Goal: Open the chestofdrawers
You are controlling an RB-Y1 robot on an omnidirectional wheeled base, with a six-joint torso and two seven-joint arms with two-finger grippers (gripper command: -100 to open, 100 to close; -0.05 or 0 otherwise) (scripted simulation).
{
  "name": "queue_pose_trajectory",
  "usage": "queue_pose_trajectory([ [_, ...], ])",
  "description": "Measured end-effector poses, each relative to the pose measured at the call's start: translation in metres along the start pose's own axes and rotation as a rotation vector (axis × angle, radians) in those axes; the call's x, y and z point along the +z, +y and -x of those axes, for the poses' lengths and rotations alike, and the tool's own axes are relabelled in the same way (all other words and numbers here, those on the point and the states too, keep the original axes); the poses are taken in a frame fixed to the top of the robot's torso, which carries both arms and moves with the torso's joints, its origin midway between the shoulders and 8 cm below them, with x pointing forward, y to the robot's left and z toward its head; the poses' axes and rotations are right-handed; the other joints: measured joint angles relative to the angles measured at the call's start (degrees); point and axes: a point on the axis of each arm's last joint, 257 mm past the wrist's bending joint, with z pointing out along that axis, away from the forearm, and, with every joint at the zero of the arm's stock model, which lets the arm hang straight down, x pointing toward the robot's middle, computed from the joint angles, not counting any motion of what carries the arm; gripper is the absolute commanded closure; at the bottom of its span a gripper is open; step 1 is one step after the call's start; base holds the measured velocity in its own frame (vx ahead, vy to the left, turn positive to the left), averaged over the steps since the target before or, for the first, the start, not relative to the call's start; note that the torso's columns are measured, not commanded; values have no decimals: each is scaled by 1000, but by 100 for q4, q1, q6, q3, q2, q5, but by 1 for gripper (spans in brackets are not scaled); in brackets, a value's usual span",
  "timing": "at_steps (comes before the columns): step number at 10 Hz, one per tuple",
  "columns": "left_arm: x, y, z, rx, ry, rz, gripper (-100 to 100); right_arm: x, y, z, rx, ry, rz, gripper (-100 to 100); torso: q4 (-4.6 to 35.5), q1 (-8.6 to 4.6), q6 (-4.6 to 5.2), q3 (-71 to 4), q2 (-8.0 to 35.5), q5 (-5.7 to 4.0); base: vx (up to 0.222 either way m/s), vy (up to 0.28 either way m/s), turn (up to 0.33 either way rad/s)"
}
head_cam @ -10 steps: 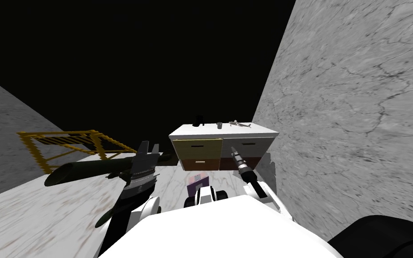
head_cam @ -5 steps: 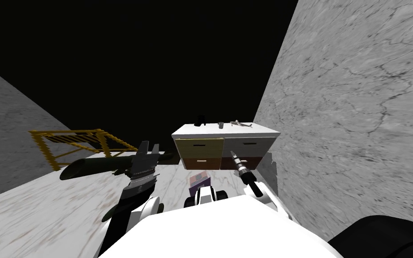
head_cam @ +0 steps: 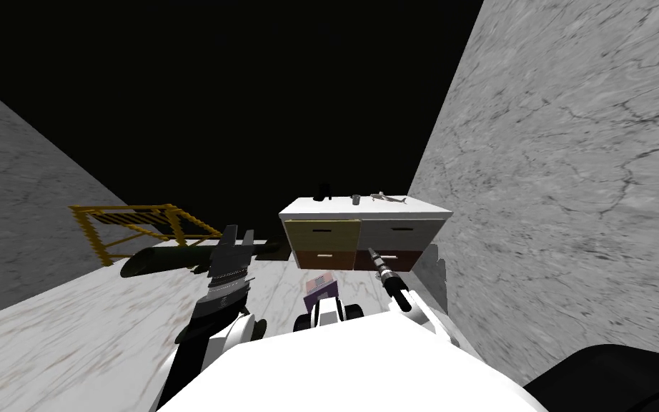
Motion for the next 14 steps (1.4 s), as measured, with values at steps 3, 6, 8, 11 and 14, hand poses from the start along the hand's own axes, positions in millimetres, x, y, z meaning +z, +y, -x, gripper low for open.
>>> queue_pose_trajectory([
  [3,0,0,0,0,0,0,0,5,-37,-3,-99,-2,-104,-100,1,1,2,0,1,2,-14,54,68],
  [6,0,0,0,0,0,0,0,4,-76,-2,-216,-5,-213,-100,1,2,0,2,5,1,-12,60,57],
  [8,0,0,0,0,0,0,0,2,-97,3,-289,-9,-277,-100,1,7,0,1,2,2,-10,72,74],
  [11,0,0,0,0,0,0,0,0,-117,5,-376,-18,-340,-100,1,-1,-1,1,2,-1,-6,43,54],
  [14,0,0,0,0,0,0,0,-4,-142,12,-490,-29,-411,-100,0,5,2,-1,0,4,9,80,109],
])
